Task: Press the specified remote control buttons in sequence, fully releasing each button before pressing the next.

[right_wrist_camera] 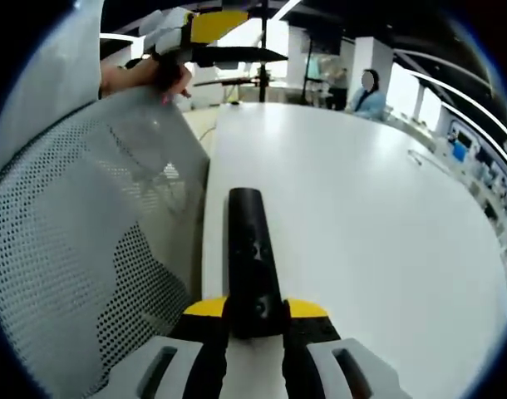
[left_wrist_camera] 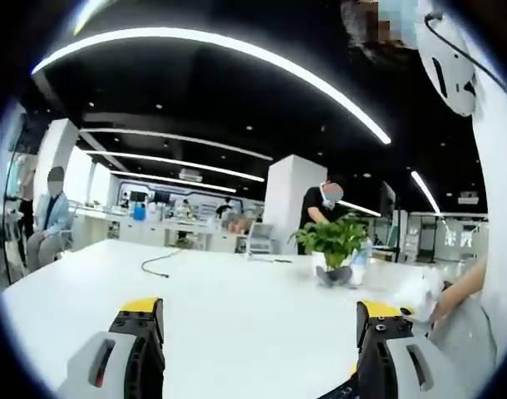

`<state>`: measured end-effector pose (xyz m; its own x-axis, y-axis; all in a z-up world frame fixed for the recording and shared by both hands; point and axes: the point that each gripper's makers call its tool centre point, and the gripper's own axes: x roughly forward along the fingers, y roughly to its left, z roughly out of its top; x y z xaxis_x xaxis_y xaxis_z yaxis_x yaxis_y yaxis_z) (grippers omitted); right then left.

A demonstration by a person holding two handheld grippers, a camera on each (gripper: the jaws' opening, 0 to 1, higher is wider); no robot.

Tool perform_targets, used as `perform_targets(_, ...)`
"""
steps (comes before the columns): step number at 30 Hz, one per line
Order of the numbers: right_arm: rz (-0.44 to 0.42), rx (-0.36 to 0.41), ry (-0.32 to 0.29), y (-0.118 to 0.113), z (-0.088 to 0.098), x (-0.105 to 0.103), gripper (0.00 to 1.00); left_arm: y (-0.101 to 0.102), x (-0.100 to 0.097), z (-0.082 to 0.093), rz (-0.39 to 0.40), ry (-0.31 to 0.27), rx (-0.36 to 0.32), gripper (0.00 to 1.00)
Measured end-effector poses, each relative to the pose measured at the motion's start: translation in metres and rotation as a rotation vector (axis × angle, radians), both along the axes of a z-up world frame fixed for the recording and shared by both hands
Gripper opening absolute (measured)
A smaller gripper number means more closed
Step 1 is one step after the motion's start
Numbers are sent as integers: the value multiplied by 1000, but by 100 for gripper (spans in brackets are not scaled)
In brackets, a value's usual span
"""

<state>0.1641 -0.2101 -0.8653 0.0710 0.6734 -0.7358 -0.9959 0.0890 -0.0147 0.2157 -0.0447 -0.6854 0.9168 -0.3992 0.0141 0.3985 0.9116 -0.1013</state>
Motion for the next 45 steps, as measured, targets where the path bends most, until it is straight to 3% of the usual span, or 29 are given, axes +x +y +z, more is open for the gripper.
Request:
perform_targets(3, 3, -2, 1, 0, 0, 0, 22, 8, 1, 5, 21, -13, -53, 100)
perform_targets(7, 8, -5, 8, 0, 0, 0, 22, 7, 1, 3, 33, -29, 7, 100)
perform_targets(22, 11, -20, 3, -2, 0, 15, 21, 6, 0, 2, 12, -39, 19, 99)
perform_targets(45, 69, -61, 8, -7, -1, 37, 21, 4, 0, -17, -23, 24, 29, 97)
